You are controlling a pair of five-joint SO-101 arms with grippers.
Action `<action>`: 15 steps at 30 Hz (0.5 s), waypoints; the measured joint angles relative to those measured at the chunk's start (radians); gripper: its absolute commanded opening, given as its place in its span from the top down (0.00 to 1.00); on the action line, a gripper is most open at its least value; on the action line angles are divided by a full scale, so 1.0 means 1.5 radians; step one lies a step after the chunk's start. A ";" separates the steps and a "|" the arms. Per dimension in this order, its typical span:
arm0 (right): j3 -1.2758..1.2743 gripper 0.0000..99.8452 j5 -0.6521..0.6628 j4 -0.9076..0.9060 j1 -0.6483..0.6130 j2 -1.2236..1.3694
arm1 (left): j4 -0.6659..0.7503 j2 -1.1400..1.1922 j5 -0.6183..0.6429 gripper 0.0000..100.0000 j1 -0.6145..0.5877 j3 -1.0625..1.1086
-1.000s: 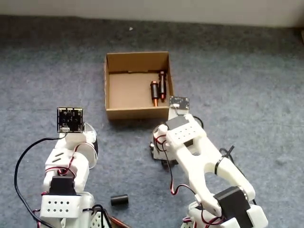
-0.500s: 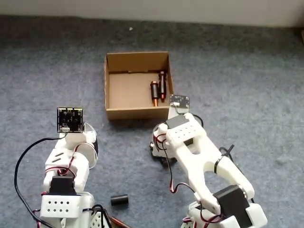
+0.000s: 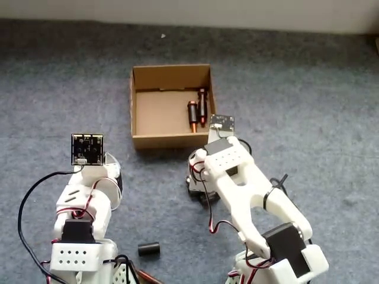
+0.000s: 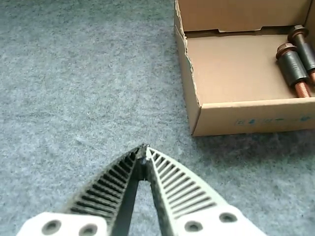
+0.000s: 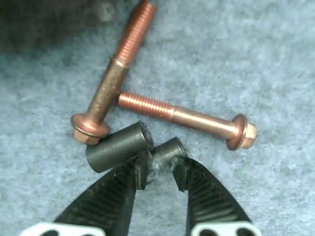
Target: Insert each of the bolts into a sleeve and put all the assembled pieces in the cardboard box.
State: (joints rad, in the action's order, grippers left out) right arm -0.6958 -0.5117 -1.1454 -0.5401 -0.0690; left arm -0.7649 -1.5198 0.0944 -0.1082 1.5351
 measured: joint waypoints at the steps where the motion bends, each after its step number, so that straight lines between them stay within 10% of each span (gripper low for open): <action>1: 0.000 0.86 0.000 0.000 0.000 0.000 | 0.000 0.000 0.000 0.98 0.000 0.000; 15: 0.007 0.84 0.000 0.003 -0.007 0.052 | 0.000 0.000 0.000 0.98 0.000 0.000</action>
State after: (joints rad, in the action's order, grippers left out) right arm -0.6851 -0.5117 -1.1408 -0.5508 0.0092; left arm -0.7649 -1.5198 0.0944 -0.1082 1.5351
